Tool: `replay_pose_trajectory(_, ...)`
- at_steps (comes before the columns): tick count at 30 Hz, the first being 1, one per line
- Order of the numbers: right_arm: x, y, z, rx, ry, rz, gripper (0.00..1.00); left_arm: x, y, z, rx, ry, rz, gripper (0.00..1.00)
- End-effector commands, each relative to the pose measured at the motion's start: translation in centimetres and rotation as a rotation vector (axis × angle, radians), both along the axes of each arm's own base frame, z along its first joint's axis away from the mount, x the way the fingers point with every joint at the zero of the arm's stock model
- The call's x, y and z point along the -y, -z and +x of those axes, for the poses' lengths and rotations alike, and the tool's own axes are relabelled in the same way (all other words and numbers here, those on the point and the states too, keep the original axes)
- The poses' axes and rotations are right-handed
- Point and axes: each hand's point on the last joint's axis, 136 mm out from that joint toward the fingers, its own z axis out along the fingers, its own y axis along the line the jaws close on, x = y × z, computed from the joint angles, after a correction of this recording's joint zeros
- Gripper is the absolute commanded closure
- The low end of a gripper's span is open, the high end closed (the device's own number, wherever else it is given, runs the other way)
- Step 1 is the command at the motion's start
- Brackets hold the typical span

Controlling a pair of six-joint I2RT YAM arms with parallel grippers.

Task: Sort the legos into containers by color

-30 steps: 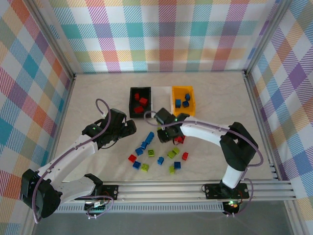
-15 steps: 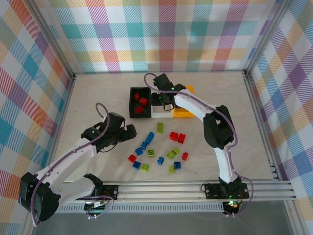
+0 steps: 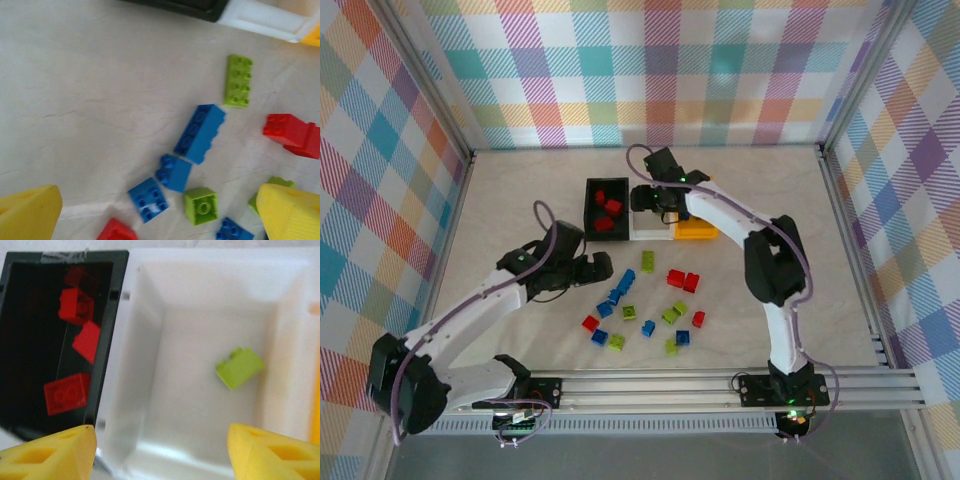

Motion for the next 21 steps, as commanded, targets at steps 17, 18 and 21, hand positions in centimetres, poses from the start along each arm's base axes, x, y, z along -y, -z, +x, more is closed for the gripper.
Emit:
replay_pose_trajectory(17, 13.5, -3.4, -14.5, 0.114, 0.173, 0.057, 0.29, 13.5, 5.0, 10.1, -0.038, 0.307, 0.274, 0.23)
replay_pose_trajectory(18, 13.9, -3.8, -14.7, 0.128, 0.180, 0.058, 0.28, 13.7, 5.3, 10.2, -0.041, 0.312, 0.294, 0.24)
replay_pose_trajectory(21, 15.2, -4.7, -15.3, 0.162, 0.197, 0.062, 0.28, 13.7, 6.9, 10.2, -0.065, 0.312, 0.359, 0.27)
